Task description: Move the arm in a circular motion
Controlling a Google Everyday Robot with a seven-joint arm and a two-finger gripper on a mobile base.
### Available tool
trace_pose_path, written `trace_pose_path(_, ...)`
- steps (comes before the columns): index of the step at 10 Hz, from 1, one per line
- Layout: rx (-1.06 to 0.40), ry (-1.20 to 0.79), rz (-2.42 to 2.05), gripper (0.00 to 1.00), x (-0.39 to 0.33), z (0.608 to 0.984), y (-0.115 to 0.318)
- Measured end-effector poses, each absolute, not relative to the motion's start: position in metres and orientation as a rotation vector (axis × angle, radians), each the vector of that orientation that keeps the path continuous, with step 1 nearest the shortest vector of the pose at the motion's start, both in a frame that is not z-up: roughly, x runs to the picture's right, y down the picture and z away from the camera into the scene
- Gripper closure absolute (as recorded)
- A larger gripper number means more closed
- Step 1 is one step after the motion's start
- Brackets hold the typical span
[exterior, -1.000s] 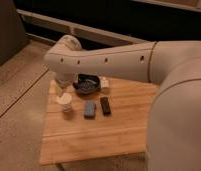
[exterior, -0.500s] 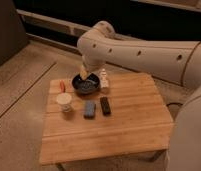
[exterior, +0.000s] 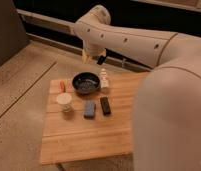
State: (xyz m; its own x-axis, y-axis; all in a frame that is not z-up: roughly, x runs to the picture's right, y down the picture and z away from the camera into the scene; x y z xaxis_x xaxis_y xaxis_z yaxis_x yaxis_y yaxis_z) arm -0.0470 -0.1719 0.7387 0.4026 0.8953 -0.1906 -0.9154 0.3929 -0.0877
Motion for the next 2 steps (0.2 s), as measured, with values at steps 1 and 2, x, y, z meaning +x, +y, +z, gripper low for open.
trace_pose_path(1, -0.202, 0.121, 1.133, 0.35, -0.078, 0.744, -0.174)
trace_pose_path(2, -0.217, 0.121, 1.108, 0.35, -0.100, 0.748, -0.169)
